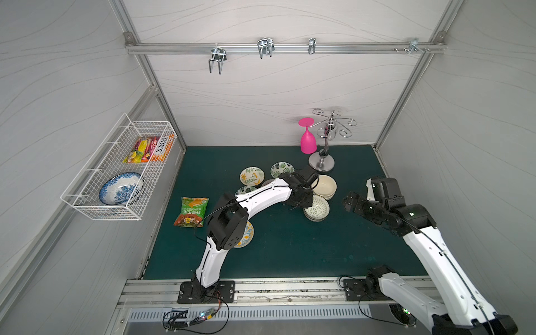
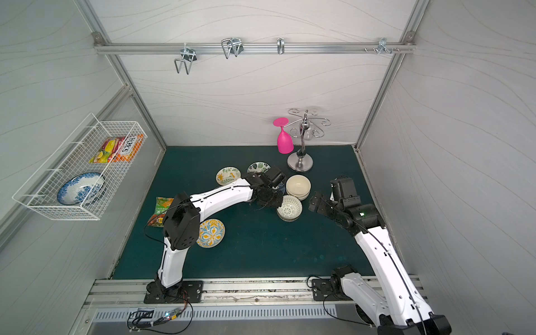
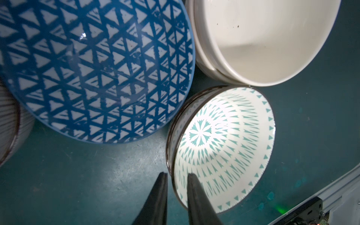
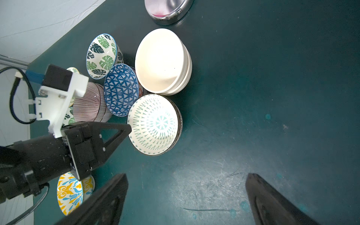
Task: Stack the bowls
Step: Pick up the bowl from the center of the board.
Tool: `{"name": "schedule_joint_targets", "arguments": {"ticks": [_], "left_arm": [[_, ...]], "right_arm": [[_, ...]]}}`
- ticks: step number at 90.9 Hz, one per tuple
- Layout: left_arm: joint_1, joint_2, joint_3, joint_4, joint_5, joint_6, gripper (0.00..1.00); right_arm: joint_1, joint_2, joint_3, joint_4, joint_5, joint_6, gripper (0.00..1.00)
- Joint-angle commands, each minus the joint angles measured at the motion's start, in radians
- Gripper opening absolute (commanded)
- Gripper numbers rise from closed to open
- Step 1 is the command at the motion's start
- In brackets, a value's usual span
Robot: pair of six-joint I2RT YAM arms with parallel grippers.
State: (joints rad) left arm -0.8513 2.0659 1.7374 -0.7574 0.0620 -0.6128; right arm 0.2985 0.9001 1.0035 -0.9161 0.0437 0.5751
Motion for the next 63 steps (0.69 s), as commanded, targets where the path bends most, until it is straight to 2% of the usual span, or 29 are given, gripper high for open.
{"name": "schedule_joint_targets", "arguments": {"ticks": [1,43,63], "left_arm": [[-0.002,-0.004,-0.004,0.024,-0.013,0.008,0.18],[-0.002,0.002,-0.013,0.038,0.003,0.018,0.09],[-0.002,-0.004,-0.016,0.035,0.0,0.019,0.12]], "right_arm": [[-0.005,-0.017,0.017,-0.018,-0.005,-0.013,0.99],[-0.006,-0.013,0.021,-0.015,-0.019,-0.011,0.99],[-0.006,-0.012,0.026,-0.011,-0.027,-0.01,0.99]]}}
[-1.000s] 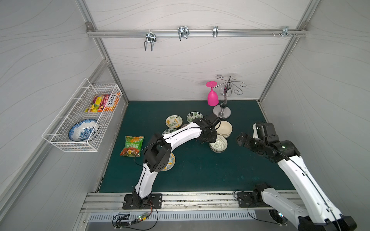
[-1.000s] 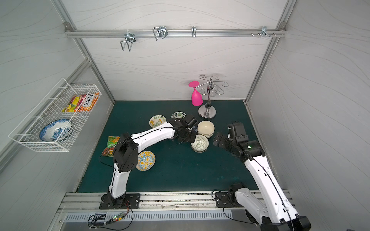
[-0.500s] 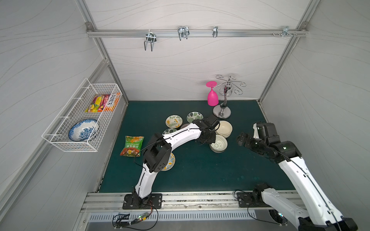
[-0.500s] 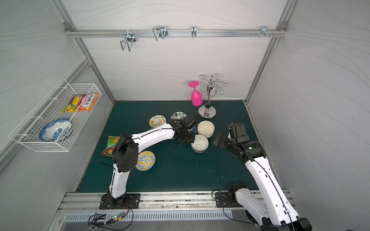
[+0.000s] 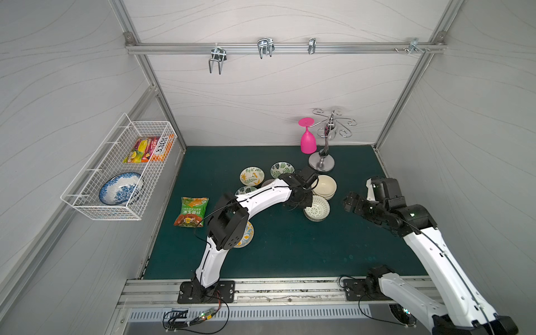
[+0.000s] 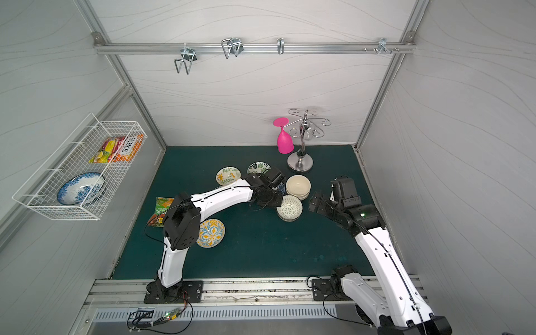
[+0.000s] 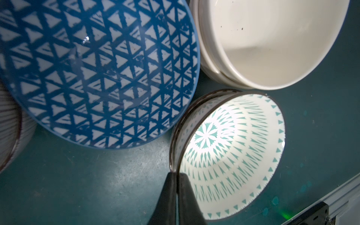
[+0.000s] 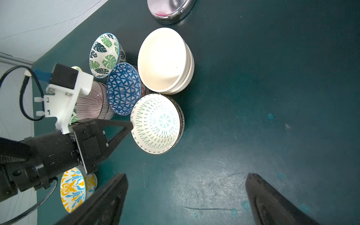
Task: Stack the bowls
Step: Pick up the bowl from the center of the board.
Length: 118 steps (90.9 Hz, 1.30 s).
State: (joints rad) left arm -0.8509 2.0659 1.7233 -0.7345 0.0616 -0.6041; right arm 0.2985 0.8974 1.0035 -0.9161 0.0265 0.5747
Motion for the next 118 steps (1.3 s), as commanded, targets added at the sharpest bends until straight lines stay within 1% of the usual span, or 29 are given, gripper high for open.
{"name": "schedule_joint_targets", "arguments": {"ticks": [1,11,25,30,43,51,61,68,72,80,89,95,108,118], "left_arm": [[-0.002,-0.004,-0.002,0.011,-0.001,0.01,0.13],[-0.002,-0.009,0.004,0.007,0.001,0.013,0.18],[0.001,-0.033,0.01,-0.001,-0.011,0.024,0.45],[0.003,-0.047,0.016,-0.009,-0.019,0.029,0.52],[0.01,-0.097,0.019,-0.043,-0.045,0.033,0.6],[0.015,-0.15,-0.017,-0.068,-0.075,0.028,0.63],[0.033,-0.267,-0.149,-0.086,-0.125,0.009,0.66],[0.066,-0.373,-0.276,-0.089,-0.146,-0.02,0.69],[0.093,-0.445,-0.358,-0.088,-0.152,-0.04,0.7],[0.15,-0.593,-0.505,-0.097,-0.167,-0.074,0.71],[0.233,-0.735,-0.64,-0.115,-0.193,-0.103,0.72],[0.293,-0.824,-0.713,-0.124,-0.199,-0.118,0.72],[0.405,-0.962,-0.85,-0.138,-0.203,-0.148,0.72],[0.434,-1.021,-0.93,-0.124,-0.196,-0.173,0.72]], "right_arm": [[-0.005,-0.01,0.026,-0.01,-0.009,-0.01,0.99],[-0.006,-0.007,0.031,-0.013,-0.009,-0.01,0.99],[-0.008,-0.011,0.035,-0.011,-0.013,-0.028,0.99],[-0.011,-0.011,0.034,-0.01,-0.019,-0.031,0.99],[-0.016,-0.005,0.028,0.01,-0.074,-0.041,0.99],[-0.016,-0.004,0.021,0.032,-0.132,-0.061,0.99],[-0.014,0.002,-0.002,0.076,-0.243,-0.073,0.99],[0.011,0.026,-0.007,0.097,-0.272,-0.068,0.99],[0.045,0.042,-0.005,0.105,-0.259,-0.065,0.98],[0.154,0.092,0.006,0.122,-0.193,-0.054,0.97],[0.261,0.147,0.024,0.158,-0.136,-0.037,0.97],[0.311,0.189,0.036,0.189,-0.124,-0.021,0.96],[0.383,0.27,0.081,0.201,-0.11,-0.01,0.95],[0.396,0.294,0.097,0.204,-0.112,-0.011,0.95]]}}
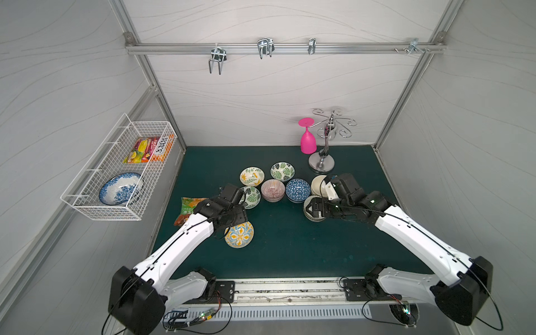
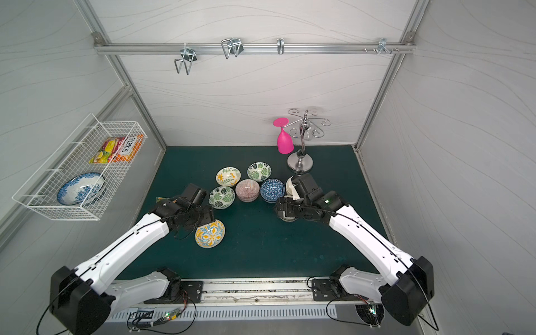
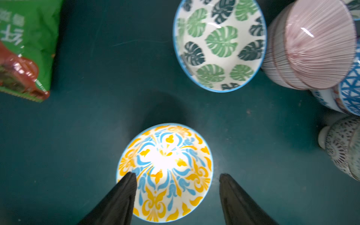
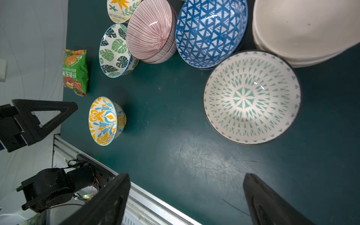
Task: Stack the bowls
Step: Pick up the bowl from the center of the board.
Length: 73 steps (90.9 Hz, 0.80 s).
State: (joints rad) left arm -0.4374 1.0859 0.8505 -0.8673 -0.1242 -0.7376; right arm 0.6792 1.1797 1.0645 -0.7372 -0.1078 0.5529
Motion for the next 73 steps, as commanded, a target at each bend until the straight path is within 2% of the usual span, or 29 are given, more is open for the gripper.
{"name": "schedule_joint_targets", "arguments": {"ticks": [1,23,55,73], "left_arm": [[0.021,-0.044,-0.063,0.012,-0.009,-0.041,0.71],[0.029,-0.073,-0.212,0.072,0.018,-0.082,0.62],[0.031,-0.123,-0.281,0.093,0.041,-0.082,0.54],[0.032,-0.15,-0.318,0.092,0.043,-0.09,0.53]], "right_arm": [[0.016,0.012,0.037,0.025,0.022,0.01,0.95],[0.014,-0.011,0.042,0.014,0.042,0.003,0.95],[0.015,-0.021,0.031,0.012,0.05,0.011,0.95],[0.015,-0.032,0.02,0.012,0.058,0.011,0.96]]}}
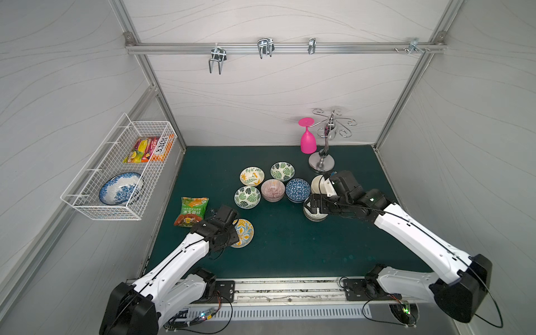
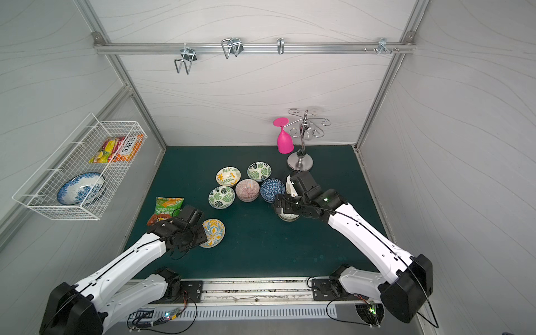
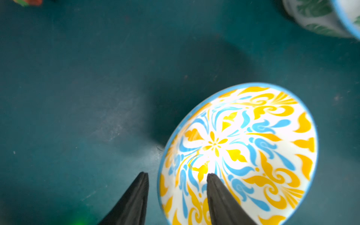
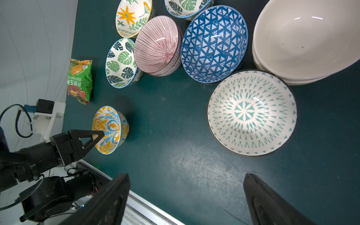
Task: Stack the bowls
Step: Pick up the bowl from the center of the board.
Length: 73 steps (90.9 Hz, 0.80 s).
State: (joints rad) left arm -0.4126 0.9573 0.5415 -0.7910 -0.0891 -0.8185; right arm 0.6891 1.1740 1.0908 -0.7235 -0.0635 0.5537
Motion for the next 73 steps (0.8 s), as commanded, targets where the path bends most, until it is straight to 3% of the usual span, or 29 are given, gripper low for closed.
{"name": "schedule_joint_targets", "arguments": {"ticks": [1,19,54,73], "left_arm": [[0.006,-0.023,-0.012,0.016,0.009,-0.01,0.53],[0.007,-0.031,-0.032,0.044,0.022,-0.01,0.47],[0.009,-0.034,-0.037,0.076,0.07,-0.021,0.18],[0.005,-0.047,-0.047,0.149,0.152,0.013,0.03]], "right_arm": [[0.005,-0.025,-0.006,-0.002,0.014,0.01,0.96],[0.005,-0.025,-0.009,0.0,0.01,0.011,0.96],[0.003,-0.033,-0.022,0.001,0.029,0.014,0.96],[-0.017,-0.04,-0.02,-0.042,0.125,0.049,0.99]]}}
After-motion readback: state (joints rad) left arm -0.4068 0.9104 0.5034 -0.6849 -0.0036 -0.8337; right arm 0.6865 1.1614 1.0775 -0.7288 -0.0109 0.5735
